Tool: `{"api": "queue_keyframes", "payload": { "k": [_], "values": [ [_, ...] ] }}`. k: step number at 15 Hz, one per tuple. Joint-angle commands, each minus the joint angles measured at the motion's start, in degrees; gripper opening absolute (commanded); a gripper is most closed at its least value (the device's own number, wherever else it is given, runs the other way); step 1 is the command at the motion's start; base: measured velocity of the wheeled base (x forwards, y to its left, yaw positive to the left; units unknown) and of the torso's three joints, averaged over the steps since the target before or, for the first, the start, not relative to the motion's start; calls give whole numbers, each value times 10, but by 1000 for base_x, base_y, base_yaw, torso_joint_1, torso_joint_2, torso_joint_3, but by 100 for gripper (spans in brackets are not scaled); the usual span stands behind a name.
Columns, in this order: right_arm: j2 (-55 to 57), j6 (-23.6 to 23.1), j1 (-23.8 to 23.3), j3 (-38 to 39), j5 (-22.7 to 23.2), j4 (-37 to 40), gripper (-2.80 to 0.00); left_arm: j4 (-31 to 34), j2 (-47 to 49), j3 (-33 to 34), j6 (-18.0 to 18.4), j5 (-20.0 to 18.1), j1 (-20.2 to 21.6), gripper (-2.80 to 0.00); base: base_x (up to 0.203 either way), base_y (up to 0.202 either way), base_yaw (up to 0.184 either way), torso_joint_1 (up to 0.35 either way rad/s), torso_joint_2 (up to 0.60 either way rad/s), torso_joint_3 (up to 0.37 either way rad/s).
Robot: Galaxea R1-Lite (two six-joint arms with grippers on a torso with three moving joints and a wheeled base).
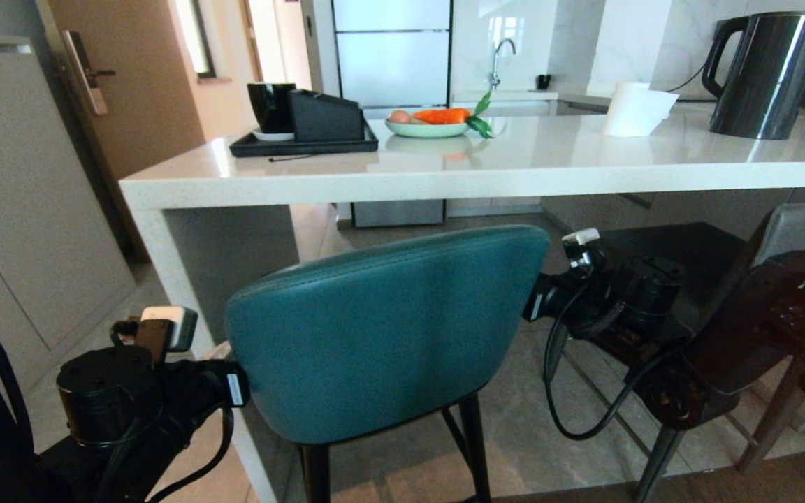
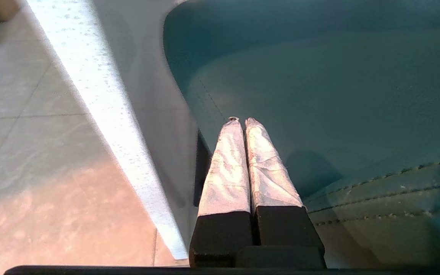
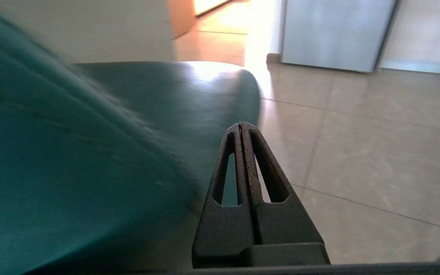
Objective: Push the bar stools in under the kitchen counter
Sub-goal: Pull the blue chair out from under the dining table
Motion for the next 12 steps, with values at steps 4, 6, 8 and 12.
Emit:
{"api": "queue_keyframes", "payload": {
  "k": [4, 6, 8, 12],
  "values": [
    [-63, 1, 24, 82, -2, -27, -280, -6, 3, -4, -2, 0, -1, -280, 0, 0, 0, 0, 0, 0],
    [-67, 1, 22, 111, -3, -48, -280, -6, 6, -6, -2, -1, -1, -280, 0, 0, 0, 0, 0, 0],
    [-88, 1, 26, 148, -3, -54, -280, -6, 11, -9, -2, -3, 2, -280, 0, 0, 0, 0, 0, 0],
    [-119, 2, 31, 188, -6, -56, -280, -6, 22, -36, -2, -6, 6, -280, 0, 0, 0, 0, 0, 0]
  ]
}}
